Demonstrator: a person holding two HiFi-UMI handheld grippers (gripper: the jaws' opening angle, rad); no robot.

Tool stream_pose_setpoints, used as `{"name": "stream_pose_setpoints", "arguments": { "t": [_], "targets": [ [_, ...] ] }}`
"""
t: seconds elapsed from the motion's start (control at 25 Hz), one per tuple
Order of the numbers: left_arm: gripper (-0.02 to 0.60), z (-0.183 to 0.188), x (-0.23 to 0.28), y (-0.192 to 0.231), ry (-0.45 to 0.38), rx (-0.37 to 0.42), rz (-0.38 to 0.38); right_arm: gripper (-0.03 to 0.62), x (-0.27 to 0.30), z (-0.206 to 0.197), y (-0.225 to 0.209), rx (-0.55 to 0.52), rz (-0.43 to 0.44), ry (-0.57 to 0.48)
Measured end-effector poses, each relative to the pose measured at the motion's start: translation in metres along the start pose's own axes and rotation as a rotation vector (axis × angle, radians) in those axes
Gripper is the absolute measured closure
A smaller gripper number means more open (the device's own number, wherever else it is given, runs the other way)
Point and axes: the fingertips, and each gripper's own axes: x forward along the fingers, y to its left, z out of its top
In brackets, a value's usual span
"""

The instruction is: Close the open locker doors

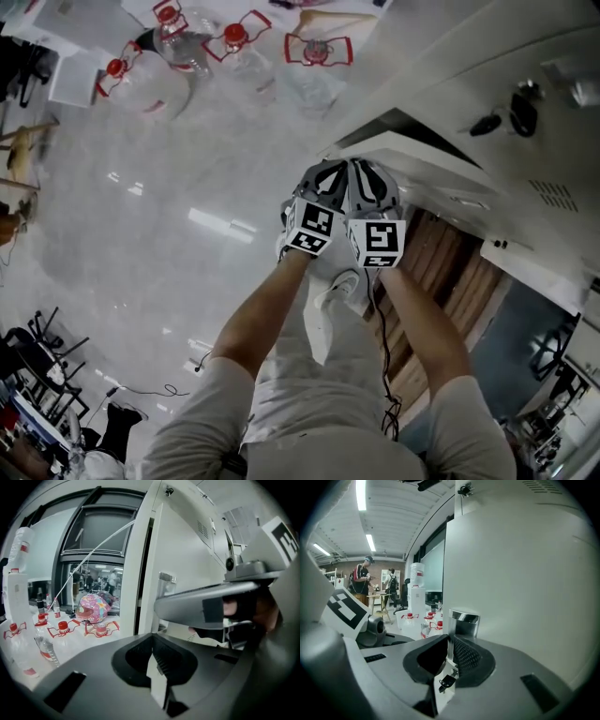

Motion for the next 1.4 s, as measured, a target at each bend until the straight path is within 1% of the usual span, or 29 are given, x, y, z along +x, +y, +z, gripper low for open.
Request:
{"name": "stream_pose_setpoints", "arguments": {
  "t": [0.12,0.2,0.4,0.44,0.56,0.64,0.84,1.04,1.16,1.24,1.32,1.4],
  "targets": [
    [0.577,0.000,0.011,0.009,-0.005,-0.005,0.011,0.543,0.009,0.003,-0.006,0.014,-0.028,0.001],
    [0.577,0.002,0.017,0.014,-0.008,0.003,0.005,0.533,0.014,0.005,-0.008,0.019,-0.038,0.000],
    [0.577,0.010,0.031,0.020,-0.011,0.056,-0.032,0.520,0.024,0.010,-0.017,0.017,-0.079,0.009],
    [0.577,0.011,0.033,0.021,-0.011,0.065,-0.037,0.513,0.025,0.009,-0.020,0.022,-0.092,0.019],
    [0.577,0.015,0.041,0.024,-0.005,0.088,-0.050,0.526,0.022,-0.001,-0.028,0.075,-0.110,0.055],
    [0.578,0.015,0.043,0.023,-0.005,0.097,-0.062,0.531,0.016,-0.008,-0.032,0.084,-0.111,0.068],
    [0.578,0.013,0.045,0.024,-0.006,0.086,-0.052,0.537,0.005,-0.019,-0.038,0.056,-0.105,0.083],
    [0.577,0.014,0.044,0.024,0.004,0.078,-0.036,0.543,-0.007,-0.015,-0.044,0.056,-0.119,0.078],
    [0.577,0.016,0.032,0.023,0.021,0.073,-0.035,0.553,-0.031,-0.002,-0.047,0.067,-0.131,0.059],
    [0.577,0.020,0.012,0.019,0.032,0.078,-0.045,0.571,-0.058,0.013,-0.047,0.092,-0.138,0.030],
    [0.577,0.033,-0.017,0.008,0.028,0.079,-0.067,0.583,-0.092,0.035,-0.047,0.107,-0.130,-0.006],
    [0.578,0.062,-0.051,-0.014,-0.002,0.066,-0.104,0.583,-0.132,0.059,-0.051,0.126,-0.107,-0.038]
  ]
}}
